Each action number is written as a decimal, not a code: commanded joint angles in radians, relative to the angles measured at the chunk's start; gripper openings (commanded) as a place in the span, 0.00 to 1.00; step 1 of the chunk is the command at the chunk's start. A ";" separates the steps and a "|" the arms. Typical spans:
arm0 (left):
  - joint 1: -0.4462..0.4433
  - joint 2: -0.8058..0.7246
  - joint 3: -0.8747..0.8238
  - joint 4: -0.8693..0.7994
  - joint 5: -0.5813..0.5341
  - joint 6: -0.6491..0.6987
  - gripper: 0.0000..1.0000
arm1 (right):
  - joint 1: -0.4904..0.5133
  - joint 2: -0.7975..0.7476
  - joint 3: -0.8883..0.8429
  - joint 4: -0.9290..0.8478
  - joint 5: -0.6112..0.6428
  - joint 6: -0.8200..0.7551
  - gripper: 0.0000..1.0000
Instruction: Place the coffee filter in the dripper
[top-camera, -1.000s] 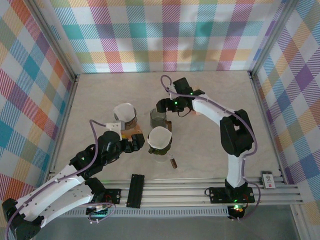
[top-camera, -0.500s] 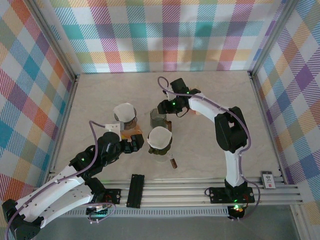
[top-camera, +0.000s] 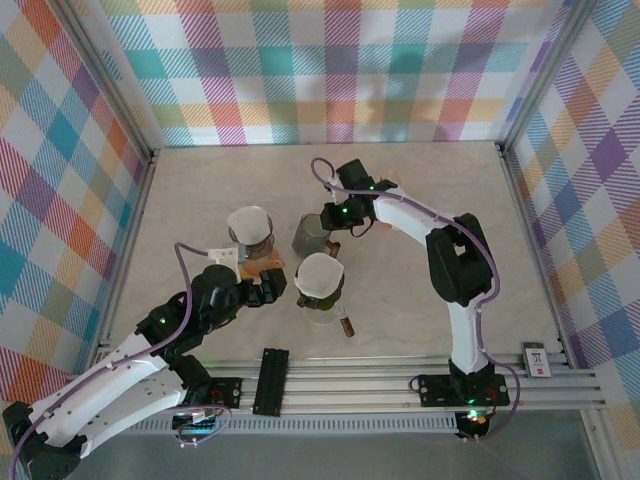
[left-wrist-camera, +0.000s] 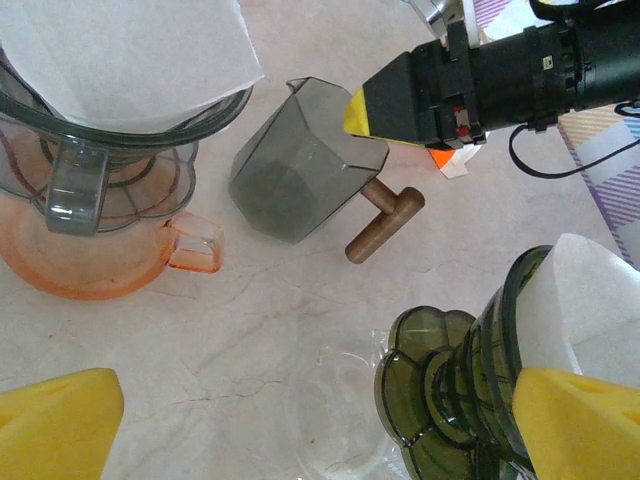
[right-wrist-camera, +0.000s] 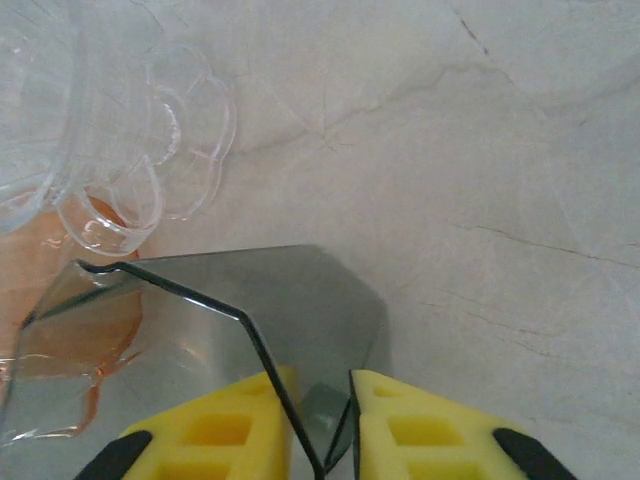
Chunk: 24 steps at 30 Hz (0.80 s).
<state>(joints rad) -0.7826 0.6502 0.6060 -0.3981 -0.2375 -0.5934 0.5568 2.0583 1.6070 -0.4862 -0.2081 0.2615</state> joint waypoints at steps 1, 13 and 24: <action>0.009 -0.009 0.008 -0.023 -0.005 -0.022 1.00 | 0.007 -0.054 -0.029 -0.008 0.059 0.015 0.15; 0.008 0.039 0.026 -0.066 -0.018 -0.053 1.00 | -0.048 -0.283 -0.220 -0.051 0.257 0.052 0.09; 0.008 0.072 0.033 -0.112 -0.020 -0.098 1.00 | -0.111 -0.578 -0.498 -0.177 0.413 0.070 0.10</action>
<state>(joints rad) -0.7826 0.7109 0.6067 -0.4660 -0.2417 -0.6697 0.4557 1.5364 1.1545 -0.6071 0.1486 0.3084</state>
